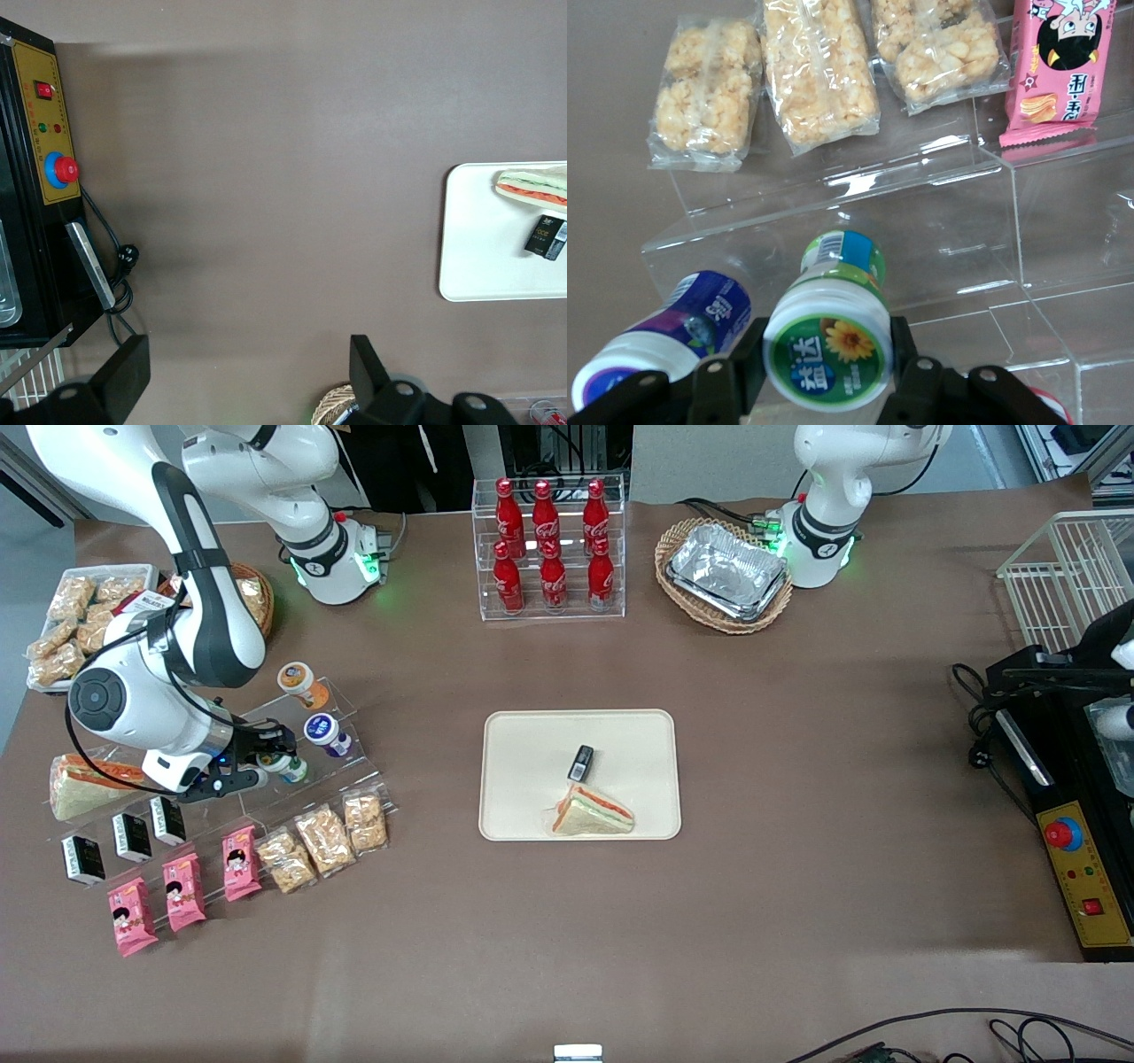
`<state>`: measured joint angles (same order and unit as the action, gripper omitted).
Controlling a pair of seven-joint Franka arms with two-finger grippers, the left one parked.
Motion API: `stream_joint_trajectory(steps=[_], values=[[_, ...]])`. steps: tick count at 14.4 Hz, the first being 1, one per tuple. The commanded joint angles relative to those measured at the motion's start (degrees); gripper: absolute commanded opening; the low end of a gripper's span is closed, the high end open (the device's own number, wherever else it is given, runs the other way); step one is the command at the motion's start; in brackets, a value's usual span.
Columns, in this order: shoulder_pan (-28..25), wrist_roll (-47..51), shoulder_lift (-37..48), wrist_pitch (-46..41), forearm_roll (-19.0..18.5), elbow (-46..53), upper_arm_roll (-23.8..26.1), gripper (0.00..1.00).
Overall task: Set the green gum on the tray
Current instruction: 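Lower the right gripper and close it on the green-labelled bottle, then lift the green-labelled bottle up out of the rack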
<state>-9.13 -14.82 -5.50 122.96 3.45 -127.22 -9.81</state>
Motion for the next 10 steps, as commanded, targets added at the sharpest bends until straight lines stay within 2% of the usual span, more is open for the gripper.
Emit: stream_joint_trajectory(steps=[1, 4, 10], values=[[0.2, -1.4, 0.2, 0.4, 0.0, -0.1, 0.0, 0.39], [-0.1, -1.4, 1.0, -3.8, 0.0, 2.6, 0.1, 0.37], [0.0, -1.3, 1.3, -24.1, 0.1, 17.6, -0.1, 0.36]])
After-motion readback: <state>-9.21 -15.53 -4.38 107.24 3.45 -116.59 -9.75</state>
